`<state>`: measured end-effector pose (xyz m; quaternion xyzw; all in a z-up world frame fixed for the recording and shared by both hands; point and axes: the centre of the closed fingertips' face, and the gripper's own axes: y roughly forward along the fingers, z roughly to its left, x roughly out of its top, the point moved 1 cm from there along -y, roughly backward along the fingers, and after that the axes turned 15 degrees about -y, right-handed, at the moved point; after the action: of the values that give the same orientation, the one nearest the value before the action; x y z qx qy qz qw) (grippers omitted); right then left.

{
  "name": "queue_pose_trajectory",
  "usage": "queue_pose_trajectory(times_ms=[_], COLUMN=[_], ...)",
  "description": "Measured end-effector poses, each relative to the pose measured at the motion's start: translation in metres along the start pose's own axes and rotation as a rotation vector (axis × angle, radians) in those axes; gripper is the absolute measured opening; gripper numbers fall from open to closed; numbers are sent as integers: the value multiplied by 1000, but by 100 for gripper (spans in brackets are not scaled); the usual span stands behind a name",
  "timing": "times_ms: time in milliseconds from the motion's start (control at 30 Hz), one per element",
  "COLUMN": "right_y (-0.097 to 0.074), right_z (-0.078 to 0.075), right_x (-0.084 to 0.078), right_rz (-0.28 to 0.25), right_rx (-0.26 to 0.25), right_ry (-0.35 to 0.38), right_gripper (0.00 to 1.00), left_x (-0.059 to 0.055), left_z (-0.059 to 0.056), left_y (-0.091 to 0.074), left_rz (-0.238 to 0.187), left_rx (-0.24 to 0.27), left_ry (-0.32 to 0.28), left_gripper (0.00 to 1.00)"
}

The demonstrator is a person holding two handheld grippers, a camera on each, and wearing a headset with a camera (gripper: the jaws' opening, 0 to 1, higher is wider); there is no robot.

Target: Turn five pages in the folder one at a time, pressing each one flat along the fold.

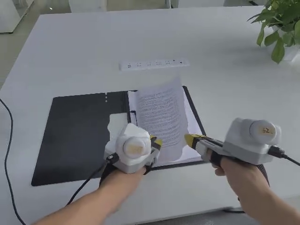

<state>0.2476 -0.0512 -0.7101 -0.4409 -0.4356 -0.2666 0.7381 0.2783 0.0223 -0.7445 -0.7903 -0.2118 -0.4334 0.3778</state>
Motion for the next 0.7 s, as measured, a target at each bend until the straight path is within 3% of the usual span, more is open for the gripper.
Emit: queue_pose_trajectory(times_ms=[133,367,700], right_y=[3,14,37], right_z=[21,57,110], right_x=[12,29,39], right_rz=[-31,-68,-75], right_rx=[47,120,223], right_ry=[-7,-19,-43], right_gripper=[0,0,0], left_x=[17,35,48], left_z=[11,30,54], left_y=[-23,-63,-114], left_rz=[-45,-103,-156], left_rx=[16,45,93], left_ry=[-29,-34,-50], left_gripper=[6,7,6])
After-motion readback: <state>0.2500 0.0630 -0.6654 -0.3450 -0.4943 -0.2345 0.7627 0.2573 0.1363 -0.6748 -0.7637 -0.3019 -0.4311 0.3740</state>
